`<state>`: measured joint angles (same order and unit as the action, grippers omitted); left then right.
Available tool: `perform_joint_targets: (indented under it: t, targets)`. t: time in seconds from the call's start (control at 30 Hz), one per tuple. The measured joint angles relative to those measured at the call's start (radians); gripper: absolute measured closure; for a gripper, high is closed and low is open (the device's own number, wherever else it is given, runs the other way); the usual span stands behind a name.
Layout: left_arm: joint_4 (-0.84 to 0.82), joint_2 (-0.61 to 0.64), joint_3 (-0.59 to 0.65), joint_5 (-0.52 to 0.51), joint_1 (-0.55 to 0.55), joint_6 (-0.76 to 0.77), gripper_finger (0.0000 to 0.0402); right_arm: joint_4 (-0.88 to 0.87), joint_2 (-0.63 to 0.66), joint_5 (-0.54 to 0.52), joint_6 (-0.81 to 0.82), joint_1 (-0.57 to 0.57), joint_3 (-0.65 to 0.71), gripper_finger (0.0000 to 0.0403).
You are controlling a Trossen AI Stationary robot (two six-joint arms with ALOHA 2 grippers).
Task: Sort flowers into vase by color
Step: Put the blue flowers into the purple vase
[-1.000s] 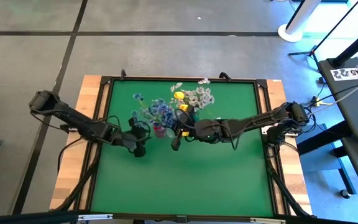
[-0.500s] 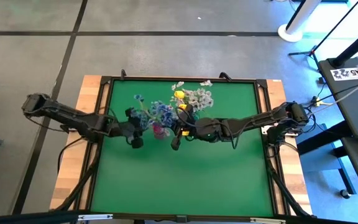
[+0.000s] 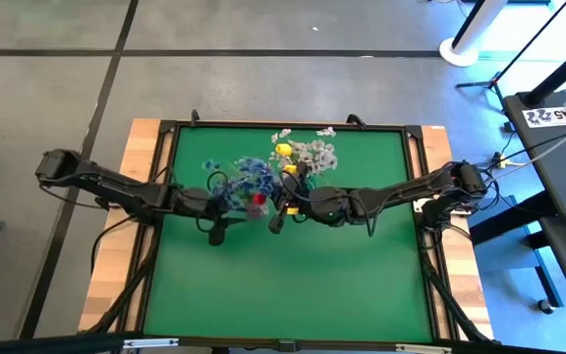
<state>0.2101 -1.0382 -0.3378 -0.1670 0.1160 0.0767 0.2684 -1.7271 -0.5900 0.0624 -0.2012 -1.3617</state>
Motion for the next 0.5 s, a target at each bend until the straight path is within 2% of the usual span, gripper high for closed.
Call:
perform_joint_targets:
  t: [0.23,0.37,0.5]
  targets:
    - [0.039,0.001,0.000,-0.096,0.081,0.001,0.0269,0.070,-0.041,-0.003,-0.040,-0.001,0.000,0.0391]
    - [-0.205,0.074,-0.024,-0.245,0.119,0.038,0.0269,0.070,-0.057,-0.006,-0.029,-0.003,0.000,0.0391]
    - [-0.405,0.207,-0.040,-0.364,0.112,0.066,0.0269,0.073,-0.058,0.008,-0.009,-0.003,0.000,0.0391]
